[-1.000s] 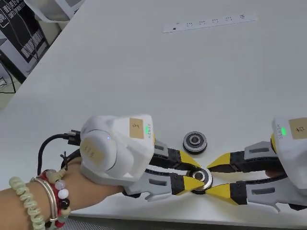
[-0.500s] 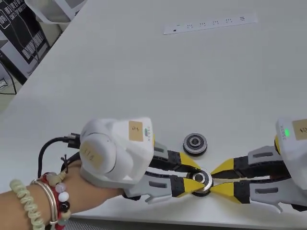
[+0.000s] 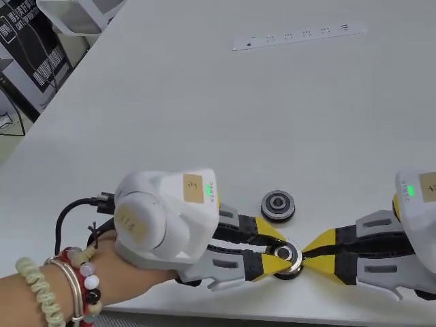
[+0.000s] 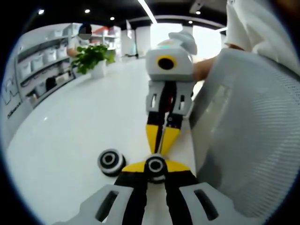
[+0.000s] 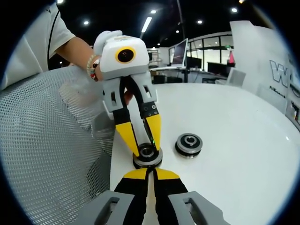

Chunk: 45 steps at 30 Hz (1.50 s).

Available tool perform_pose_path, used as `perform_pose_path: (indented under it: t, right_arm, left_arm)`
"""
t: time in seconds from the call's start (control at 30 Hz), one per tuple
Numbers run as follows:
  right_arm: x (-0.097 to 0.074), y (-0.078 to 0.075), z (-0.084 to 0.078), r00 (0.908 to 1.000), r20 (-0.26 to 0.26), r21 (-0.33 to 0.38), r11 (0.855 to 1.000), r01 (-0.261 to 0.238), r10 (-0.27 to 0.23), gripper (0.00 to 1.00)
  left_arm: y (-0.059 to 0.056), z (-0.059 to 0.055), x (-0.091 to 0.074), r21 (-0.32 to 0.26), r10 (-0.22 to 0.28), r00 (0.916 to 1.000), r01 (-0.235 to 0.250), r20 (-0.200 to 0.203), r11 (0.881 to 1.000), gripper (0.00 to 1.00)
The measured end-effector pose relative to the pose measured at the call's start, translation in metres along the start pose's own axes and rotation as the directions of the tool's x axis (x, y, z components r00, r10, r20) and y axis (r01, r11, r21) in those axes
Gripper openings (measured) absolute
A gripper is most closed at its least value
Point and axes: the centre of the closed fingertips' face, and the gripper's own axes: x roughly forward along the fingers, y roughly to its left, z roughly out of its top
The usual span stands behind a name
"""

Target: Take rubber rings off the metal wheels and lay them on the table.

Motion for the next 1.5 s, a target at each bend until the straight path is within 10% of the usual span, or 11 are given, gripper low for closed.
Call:
perform_pose_path:
  t: [0.47,0.67,0.77,0.9,1.03,1.5]
  right_arm:
    - [-0.002,-0.005,0.0,0.9996,0.015,0.122,0.992,0.02,-0.022,0.0]
    - [-0.005,-0.008,0.003,0.9945,0.104,0.457,0.888,-0.058,0.011,0.0]
    - [-0.005,-0.008,0.004,0.992,0.125,0.511,0.856,-0.076,0.013,0.0]
    - [-0.007,-0.007,0.014,0.9768,0.213,0.622,0.769,-0.151,0.02,0.0]
    - [-0.007,-0.004,0.015,0.9745,0.223,0.667,0.725,-0.172,0.027,0.0]
    - [-0.008,0.001,0.024,0.9675,0.249,0.678,0.705,-0.207,0.046,0.0]
  left_arm:
    - [0.0,0.0,0.0,0.0,0.008,1.0,-0.007,-0.003,1.0,0.14]
    - [0.001,0.0,0.0,-0.002,0.007,0.9999,-0.007,0.014,1.0,0.14]
    - [0.001,0.0,0.0,-0.004,0.007,0.9997,-0.007,0.022,1.0,0.14]
    - [0.001,0.0,-0.001,-0.014,0.008,0.9994,-0.007,0.033,1.0,0.14]
    - [0.001,0.0,0.0,-0.018,0.008,0.9993,-0.008,0.036,1.0,0.14]
    - [0.002,0.0,0.0,-0.02,0.007,0.9991,-0.006,0.041,1.0,0.13]
